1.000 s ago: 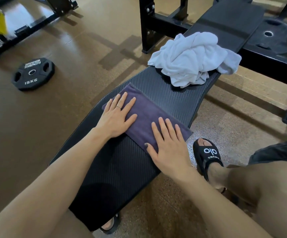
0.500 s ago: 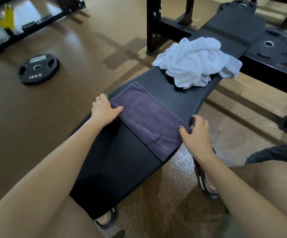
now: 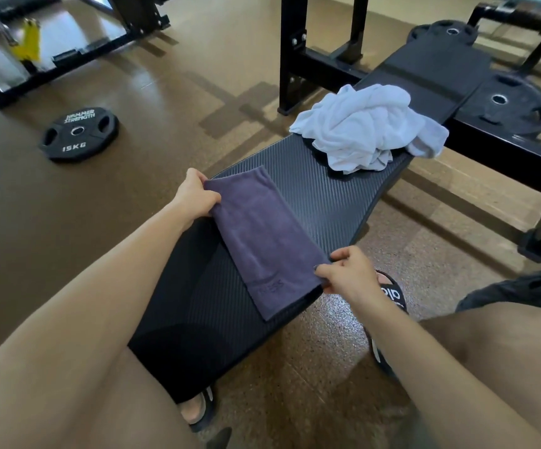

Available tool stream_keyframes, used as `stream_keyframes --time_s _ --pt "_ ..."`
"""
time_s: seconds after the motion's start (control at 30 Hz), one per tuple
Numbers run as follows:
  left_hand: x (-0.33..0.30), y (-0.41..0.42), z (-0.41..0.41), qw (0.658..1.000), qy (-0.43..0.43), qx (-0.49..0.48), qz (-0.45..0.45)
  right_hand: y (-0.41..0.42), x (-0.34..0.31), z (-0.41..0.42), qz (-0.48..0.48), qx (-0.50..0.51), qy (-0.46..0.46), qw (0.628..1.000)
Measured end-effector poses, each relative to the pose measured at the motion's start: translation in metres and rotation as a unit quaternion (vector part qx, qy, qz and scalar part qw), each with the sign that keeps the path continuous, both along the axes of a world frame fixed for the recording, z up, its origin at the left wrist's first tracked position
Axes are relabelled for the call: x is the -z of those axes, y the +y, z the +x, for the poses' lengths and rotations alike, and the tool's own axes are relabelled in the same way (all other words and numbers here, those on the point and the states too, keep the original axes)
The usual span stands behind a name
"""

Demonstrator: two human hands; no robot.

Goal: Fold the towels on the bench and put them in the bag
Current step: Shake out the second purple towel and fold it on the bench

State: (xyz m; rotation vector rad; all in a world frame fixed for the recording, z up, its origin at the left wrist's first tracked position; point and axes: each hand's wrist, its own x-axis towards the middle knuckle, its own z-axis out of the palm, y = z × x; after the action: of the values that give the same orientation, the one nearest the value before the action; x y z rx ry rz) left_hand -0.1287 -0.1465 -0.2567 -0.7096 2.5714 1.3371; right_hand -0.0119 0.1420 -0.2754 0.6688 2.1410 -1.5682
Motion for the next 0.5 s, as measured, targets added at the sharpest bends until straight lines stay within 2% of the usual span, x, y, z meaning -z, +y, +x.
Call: stream_keyframes --time_s 0.13,0.23,0.33,0.4,0.5 --pt "0.003 -0.027 0.016 0.998 -0.009 0.013 -0.058 -0.028 0.003 0.037 -0.055 -0.03 -0.02 0.998" --pt "0.008 -0.04 0.031 0.993 0.008 0.03 -0.116 -0.045 0.006 0.055 -0.052 -0.042 -0.007 0.998" --pt "0.008 -0.047 0.053 0.979 0.046 0.057 -0.191 -0.049 0.007 0.062 -0.001 -0.067 0.02 0.998" --pt "0.004 -0.046 0.075 0.956 0.071 0.116 -0.258 -0.044 0.005 0.062 0.067 -0.127 0.05 0.988" --pt "-0.012 -0.027 0.117 0.888 0.116 0.293 -0.334 -0.032 0.004 0.061 0.227 -0.248 0.155 0.929"
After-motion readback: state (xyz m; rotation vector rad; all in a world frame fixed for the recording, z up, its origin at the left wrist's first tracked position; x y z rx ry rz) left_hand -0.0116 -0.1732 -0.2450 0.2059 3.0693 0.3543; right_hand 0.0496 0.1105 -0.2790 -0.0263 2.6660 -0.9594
